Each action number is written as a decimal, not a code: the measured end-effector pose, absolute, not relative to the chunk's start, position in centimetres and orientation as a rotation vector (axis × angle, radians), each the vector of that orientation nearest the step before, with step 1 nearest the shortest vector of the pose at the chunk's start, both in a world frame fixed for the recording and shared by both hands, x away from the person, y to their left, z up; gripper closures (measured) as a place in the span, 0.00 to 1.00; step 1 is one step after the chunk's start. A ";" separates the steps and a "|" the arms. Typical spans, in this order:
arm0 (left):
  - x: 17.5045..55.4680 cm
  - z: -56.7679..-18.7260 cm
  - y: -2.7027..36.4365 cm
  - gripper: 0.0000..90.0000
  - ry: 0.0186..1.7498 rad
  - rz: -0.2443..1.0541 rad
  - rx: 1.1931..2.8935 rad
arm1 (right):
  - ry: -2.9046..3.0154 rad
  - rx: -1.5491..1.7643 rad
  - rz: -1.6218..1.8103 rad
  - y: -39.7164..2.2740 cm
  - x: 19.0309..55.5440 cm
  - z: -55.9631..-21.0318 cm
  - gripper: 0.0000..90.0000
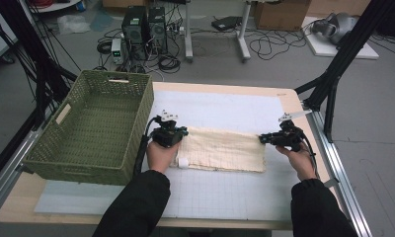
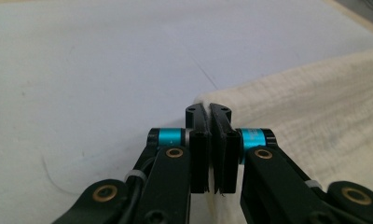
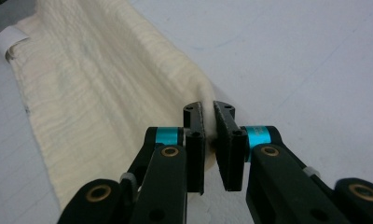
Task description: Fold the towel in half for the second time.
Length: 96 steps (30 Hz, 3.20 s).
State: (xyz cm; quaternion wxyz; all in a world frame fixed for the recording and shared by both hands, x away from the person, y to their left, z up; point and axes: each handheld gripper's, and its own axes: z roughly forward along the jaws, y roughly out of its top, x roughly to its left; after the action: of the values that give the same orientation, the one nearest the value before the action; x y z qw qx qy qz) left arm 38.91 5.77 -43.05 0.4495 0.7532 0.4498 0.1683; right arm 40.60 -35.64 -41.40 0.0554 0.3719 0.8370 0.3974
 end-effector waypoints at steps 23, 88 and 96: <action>33.2 -42.5 6.7 0.92 0.979 0.477 1.852 | 2.570 0.913 1.303 -35.4 35.0 -41.1 0.89; 31.2 -44.1 6.2 0.69 0.934 0.394 2.054 | 2.584 0.839 1.166 -32.8 31.7 -44.0 0.68; 30.9 -43.8 6.3 0.63 0.892 0.380 2.034 | 2.520 0.855 1.230 -33.4 31.3 -43.3 0.59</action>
State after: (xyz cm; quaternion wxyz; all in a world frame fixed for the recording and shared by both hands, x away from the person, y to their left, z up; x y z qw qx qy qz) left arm 30.90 6.31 -43.76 0.4298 0.8151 0.3575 0.1522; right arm 31.27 -33.41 -43.29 0.1050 0.2900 0.8549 0.4172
